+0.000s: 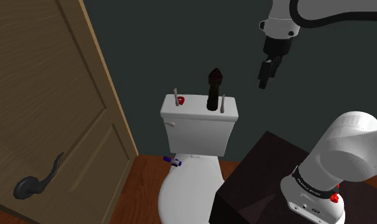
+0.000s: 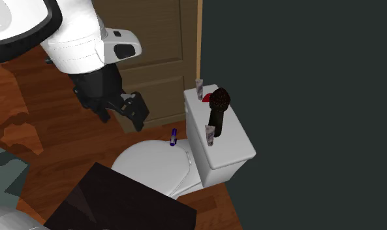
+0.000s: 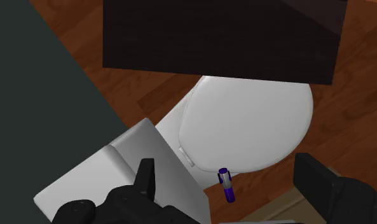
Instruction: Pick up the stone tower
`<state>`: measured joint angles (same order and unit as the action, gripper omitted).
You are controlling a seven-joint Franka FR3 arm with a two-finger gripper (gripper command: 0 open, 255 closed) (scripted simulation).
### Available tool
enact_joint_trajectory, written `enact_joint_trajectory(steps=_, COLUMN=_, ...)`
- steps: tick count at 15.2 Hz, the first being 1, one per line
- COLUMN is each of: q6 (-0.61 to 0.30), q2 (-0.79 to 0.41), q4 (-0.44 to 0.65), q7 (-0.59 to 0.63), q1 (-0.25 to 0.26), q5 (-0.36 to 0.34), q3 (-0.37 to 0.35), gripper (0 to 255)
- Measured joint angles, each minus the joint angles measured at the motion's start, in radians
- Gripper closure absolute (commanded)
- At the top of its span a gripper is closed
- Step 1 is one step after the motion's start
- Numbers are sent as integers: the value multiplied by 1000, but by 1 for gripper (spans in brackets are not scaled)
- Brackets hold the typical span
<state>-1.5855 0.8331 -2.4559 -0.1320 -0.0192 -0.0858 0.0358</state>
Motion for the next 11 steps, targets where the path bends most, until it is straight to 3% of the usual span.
enact_joint_trajectory(steps=3, q6=-53, q2=2, q4=-24, q7=-21, q1=-2, q5=-5, q3=23, gripper=0)
enact_joint_trajectory(steps=11, q6=-462, q2=-124, q4=-105, q7=-177, q1=4, q5=-7, q3=197, gripper=0)
